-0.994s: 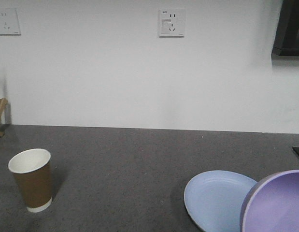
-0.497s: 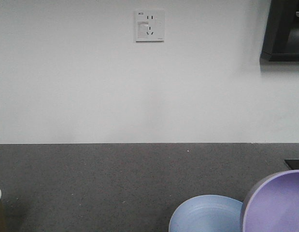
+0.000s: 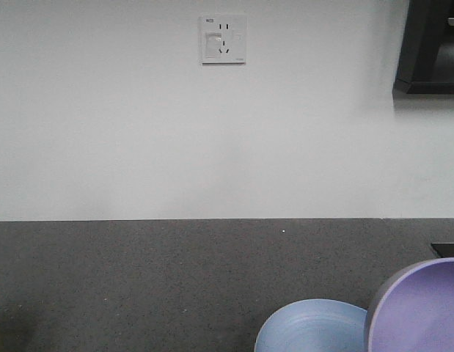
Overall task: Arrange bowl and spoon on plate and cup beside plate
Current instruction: 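Lower the lavender bowl onto the blue plate and open the right gripper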
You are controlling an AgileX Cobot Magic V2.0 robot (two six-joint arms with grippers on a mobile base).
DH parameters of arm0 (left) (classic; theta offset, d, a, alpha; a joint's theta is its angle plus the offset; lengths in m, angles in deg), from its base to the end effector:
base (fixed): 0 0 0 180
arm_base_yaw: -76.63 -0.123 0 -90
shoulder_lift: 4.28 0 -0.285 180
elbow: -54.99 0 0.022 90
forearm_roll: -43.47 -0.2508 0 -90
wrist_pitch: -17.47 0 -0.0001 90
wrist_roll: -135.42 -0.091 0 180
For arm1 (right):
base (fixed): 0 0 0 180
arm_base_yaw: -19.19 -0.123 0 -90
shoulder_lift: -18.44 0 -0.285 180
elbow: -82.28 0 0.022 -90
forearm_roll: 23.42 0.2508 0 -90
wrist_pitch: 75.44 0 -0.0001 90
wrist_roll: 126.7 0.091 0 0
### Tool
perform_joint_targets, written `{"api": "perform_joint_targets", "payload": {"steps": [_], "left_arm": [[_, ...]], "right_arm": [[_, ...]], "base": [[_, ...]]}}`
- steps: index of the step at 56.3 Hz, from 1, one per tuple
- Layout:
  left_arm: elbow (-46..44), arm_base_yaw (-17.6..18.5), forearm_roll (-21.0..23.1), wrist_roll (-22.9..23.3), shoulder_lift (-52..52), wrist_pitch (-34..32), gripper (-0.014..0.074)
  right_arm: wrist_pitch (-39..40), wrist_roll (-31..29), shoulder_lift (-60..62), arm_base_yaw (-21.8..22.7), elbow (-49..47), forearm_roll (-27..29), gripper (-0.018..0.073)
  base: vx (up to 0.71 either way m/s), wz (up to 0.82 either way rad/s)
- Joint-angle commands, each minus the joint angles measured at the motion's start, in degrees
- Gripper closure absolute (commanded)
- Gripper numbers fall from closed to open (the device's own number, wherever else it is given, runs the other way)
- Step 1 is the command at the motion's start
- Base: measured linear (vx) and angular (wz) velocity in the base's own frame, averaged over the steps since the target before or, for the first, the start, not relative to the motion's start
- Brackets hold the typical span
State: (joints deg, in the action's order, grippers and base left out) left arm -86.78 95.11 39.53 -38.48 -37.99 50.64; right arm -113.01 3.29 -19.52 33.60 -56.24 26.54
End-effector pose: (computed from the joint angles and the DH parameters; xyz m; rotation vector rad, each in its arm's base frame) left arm 0.0792 -0.0228 0.3561 0.2246 1.8254 -0.2263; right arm 0.1028 0.0175 0.3440 -0.2137 1.8049 0.1876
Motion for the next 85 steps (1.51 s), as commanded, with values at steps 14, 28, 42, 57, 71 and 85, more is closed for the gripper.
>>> {"api": "perform_joint_targets", "payload": {"steps": [14,28,42,57,71,85], "left_arm": [[-1.4,0.17,0.01,0.06,-0.62,-4.95,0.0599],[-1.4,0.17,0.01,0.06,-0.62,-4.95,0.0599],[-1.4,0.17,0.55,0.19,-0.62,-5.23,0.0599],[-1.4,0.17,0.6,0.48,-0.62,-4.57,0.0599],[-1.4,0.17,1.16,0.48,-0.62,-0.66,0.0599],[-1.4,0.17,1.51,0.48,-0.62,1.44,0.0599]], "right_arm": [[3.23,-0.51,-0.46,0.13,-1.57,2.69,0.0568],[3.23,-0.51,-0.46,0.13,-1.57,2.75,0.0568],[3.46,-0.51,-0.67,-0.41,-1.57,8.13,0.0568],[2.03,19.86,-14.27,-9.94,-9.53,-9.85,0.0568],[-8.53,38.21,-35.46,-17.22,-26.56,-32.54,0.0568],[-8.27,38.44,-49.23,-22.09,-30.73,-32.98,0.0568]], "base": [[0.0,0.0],[0.0,0.0],[0.0,0.0],[0.0,0.0],[0.0,0.0],[0.0,0.0]]}}
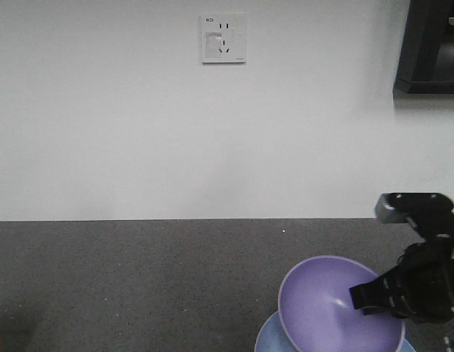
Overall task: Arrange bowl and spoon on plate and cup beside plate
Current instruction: 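Lower the lavender bowl onto the blue plate and open the right gripper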
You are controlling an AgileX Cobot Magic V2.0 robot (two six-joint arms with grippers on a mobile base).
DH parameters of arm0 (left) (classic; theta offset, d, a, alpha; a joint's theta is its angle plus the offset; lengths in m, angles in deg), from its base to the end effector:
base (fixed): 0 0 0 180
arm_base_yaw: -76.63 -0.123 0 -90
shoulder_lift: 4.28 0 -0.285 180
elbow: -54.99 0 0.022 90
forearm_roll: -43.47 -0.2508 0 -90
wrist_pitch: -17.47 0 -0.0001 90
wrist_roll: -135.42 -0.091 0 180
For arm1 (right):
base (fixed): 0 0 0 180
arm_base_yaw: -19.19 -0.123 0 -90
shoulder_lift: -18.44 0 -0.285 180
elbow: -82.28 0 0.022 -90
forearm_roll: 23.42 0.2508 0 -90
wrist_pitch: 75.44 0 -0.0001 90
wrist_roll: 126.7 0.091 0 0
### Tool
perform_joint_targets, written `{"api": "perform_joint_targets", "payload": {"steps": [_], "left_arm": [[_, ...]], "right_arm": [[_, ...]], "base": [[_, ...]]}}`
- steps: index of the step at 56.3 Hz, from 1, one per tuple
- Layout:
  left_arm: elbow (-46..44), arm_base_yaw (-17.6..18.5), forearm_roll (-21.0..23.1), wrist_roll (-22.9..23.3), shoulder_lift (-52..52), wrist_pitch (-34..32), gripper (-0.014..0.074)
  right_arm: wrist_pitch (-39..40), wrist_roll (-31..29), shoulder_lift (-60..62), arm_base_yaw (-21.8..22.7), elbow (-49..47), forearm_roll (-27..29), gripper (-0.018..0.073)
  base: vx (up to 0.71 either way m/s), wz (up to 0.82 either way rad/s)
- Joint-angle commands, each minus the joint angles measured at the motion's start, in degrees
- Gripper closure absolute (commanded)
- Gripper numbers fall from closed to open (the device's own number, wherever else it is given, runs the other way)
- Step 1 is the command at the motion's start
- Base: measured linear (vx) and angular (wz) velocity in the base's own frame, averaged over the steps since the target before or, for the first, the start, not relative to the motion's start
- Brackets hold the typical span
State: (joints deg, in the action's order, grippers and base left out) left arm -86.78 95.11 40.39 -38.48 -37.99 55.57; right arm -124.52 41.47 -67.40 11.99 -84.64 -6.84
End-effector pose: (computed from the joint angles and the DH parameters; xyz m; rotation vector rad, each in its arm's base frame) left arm 0.0768 -0.0225 0.3486 0.2260 1.9130 -0.2278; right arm 0.2744 0.0545 0.3157 -0.2612 2.5451 0.3211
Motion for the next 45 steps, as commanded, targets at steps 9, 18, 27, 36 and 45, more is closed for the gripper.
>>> {"api": "perform_joint_targets", "payload": {"steps": [9,18,27,36,45], "left_arm": [[-1.4,0.17,1.39,0.48,-0.62,-2.67,0.0597],[-1.4,0.17,2.78,0.53,-0.62,-2.54,0.0596],[-1.4,0.17,2.78,0.53,-0.62,-2.54,0.0596],[-1.4,0.17,3.54,0.53,-0.62,-2.54,0.0596],[-1.4,0.17,4.4,0.53,-0.62,-2.54,0.0596]], "right_arm": [[4.27,-1.0,-5.86,-0.47,-2.33,0.42,0.0568],[5.46,-1.59,-9.37,-0.47,-2.33,1.64,0.0567],[6.64,-1.64,-11.5,-0.47,-2.33,2.37,0.056],[7.43,-3.22,-11.89,-0.47,-2.33,2.37,0.0508],[7.36,-4.36,-11.89,-0.47,-2.33,2.37,0.0377]], "base": [[0.0,0.0],[0.0,0.0],[0.0,0.0],[0.0,0.0],[0.0,0.0]]}}
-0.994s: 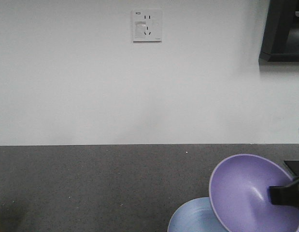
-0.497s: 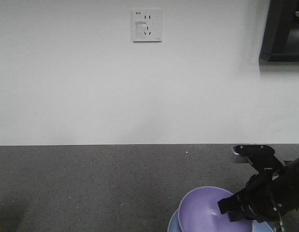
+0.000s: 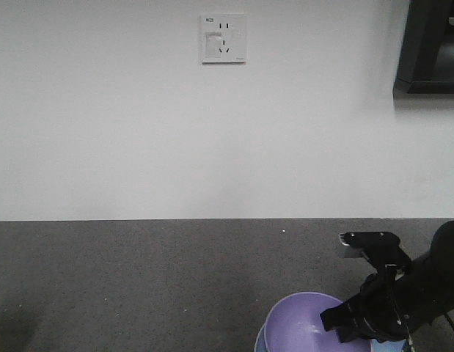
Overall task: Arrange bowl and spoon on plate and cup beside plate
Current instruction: 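Lower the lavender bowl onto the blue plate and open the right gripper, then raise the right gripper away from the bowl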
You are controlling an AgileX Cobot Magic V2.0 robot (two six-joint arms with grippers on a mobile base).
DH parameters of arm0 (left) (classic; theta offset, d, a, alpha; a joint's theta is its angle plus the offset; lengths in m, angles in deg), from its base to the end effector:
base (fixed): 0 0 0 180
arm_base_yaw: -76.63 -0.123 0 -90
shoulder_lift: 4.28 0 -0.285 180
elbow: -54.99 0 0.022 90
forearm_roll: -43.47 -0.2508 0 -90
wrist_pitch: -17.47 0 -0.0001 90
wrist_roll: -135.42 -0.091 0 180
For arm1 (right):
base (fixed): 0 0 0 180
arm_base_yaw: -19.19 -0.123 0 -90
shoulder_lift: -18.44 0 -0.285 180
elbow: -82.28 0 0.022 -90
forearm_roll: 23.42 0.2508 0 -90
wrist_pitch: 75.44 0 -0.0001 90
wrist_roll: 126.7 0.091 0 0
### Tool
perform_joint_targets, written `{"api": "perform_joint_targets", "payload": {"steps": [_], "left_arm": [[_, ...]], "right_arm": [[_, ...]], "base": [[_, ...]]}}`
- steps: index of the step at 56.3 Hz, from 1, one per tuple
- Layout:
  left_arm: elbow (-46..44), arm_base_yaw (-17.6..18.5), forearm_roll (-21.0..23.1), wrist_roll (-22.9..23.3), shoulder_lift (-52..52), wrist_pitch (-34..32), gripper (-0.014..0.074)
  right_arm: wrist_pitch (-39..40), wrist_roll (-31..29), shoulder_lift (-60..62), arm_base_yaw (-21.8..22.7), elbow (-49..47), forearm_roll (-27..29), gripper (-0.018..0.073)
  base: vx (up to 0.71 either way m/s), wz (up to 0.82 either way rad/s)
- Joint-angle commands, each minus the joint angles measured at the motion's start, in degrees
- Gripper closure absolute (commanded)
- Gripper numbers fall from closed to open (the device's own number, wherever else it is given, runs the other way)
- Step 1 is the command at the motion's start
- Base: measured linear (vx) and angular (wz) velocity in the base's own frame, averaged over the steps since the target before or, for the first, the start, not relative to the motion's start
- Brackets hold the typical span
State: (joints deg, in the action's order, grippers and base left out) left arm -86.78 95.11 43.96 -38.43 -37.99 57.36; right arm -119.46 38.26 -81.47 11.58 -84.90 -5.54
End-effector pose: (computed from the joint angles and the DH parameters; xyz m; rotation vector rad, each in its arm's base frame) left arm 0.0747 -0.0255 0.3459 0.2080 1.9521 -0.2928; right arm 0.3204 0.0624 0.2463 -0.2897 2.6902 0.3206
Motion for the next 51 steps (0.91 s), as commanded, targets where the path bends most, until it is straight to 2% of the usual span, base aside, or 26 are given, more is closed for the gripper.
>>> {"api": "perform_joint_targets", "payload": {"steps": [1,12,19,28,36,42,46,51], "left_arm": [[-1.4,0.17,0.84,0.48,-0.62,-4.33,0.0596],[-1.4,0.17,1.25,0.48,-0.62,-4.1,0.0596],[-1.4,0.17,1.25,0.48,-0.62,-3.65,0.0596],[-1.4,0.17,1.2,0.48,-0.62,-2.78,0.0596],[-1.59,0.17,2.14,0.34,-0.62,-2.23,0.0596],[-2.2,0.17,2.07,-0.79,-0.69,-2.36,0.0596],[-4.17,0.17,2.07,-3.89,-1.77,-0.88,0.0596],[-9.02,0.17,2.07,-9.26,-5.81,3.8,0.0596]], "right_arm": [[2.3,-1.14,2.19,-0.06,-2.07,1.06,0.0361],[2.24,-1.2,2.19,-0.06,-2.07,1.84,0.0105],[2.88,-1.26,2.19,-0.06,-2.28,1.24,-0.0021],[0.34,-1.14,3.41,-0.01,-5.58,-2.7,-0.0085],[-3.27,-0.08,7.65,0.05,-9.2,-4.27,-0.0066],[-5.08,0.22,13.05,-0.01,-9.74,-4.27,0.0008],[-5.78,0.27,17.05,-0.01,-9.02,-4.27,0.0124],[-5.39,0.27,23.33,-0.01,-7.02,-4.27,0.0381]], "base": [[0.0,0.0],[0.0,0.0],[0.0,0.0],[0.0,0.0],[0.0,0.0],[0.0,0.0],[0.0,0.0],[0.0,0.0]]}}
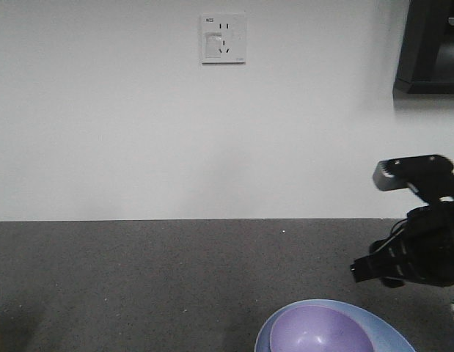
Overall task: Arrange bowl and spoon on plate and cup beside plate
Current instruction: 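Raise the right gripper away from the bowl, then move the left gripper over the bowl and drop the white spoon inside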
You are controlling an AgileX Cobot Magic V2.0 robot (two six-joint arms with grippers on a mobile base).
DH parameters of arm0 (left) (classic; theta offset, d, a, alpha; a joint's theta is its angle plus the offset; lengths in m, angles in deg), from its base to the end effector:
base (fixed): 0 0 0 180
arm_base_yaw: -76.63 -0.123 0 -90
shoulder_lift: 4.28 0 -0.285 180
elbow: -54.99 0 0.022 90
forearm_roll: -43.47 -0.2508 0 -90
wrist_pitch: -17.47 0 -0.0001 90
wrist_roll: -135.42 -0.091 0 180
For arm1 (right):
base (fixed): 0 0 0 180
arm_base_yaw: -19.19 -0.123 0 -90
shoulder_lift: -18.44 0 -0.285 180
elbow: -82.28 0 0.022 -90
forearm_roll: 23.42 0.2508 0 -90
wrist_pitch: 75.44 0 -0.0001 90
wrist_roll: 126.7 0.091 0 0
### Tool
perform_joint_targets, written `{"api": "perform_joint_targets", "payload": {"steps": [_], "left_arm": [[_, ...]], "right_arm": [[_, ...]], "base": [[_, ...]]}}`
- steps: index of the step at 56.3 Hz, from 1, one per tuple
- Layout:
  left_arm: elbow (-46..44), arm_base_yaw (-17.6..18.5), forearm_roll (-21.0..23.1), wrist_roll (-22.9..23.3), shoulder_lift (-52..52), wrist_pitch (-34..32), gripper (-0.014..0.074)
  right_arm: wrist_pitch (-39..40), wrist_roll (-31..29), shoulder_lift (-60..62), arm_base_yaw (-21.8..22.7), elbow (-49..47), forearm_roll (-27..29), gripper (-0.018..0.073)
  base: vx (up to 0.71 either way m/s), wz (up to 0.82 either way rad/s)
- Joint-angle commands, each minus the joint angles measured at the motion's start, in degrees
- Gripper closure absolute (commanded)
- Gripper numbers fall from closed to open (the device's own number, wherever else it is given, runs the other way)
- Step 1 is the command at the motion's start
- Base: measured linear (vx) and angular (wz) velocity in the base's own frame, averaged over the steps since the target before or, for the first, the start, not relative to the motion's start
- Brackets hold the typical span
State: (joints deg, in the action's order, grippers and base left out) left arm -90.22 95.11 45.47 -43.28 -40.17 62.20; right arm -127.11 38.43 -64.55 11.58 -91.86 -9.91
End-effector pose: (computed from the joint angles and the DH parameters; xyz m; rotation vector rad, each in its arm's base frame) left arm 0.0758 -0.0277 0.3547 0.2930 2.0021 -0.2598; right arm 0.2687 0.0527 0.3646 -0.3782 2.4031 0.2341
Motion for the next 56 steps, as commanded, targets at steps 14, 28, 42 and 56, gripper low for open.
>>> {"api": "perform_joint_targets", "payload": {"steps": [14,28,42,56], "left_arm": [[-21.28,0.17,11.36,-19.87,-22.14,7.38,0.0596],[-40.19,3.56,35.47,-29.73,-52.11,15.84,0.0596],[-53.33,11.88,36.54,-27.77,-68.72,21.93,0.0596],[-61.53,18.2,36.54,-25.51,-78.65,23.9,0.0596]], "right_arm": [[5.9,-0.05,21.03,-0.01,8.95,0.09,0.0573],[6.04,-0.05,31.53,-0.01,17.78,-1.28,0.0571],[5.36,-0.05,33.07,-0.01,18.05,-1.66,0.0571],[5.36,0.1,33.07,-0.01,18.05,-2.88,0.0571]], "base": [[0.0,0.0],[0.0,0.0],[0.0,0.0],[0.0,0.0]]}}
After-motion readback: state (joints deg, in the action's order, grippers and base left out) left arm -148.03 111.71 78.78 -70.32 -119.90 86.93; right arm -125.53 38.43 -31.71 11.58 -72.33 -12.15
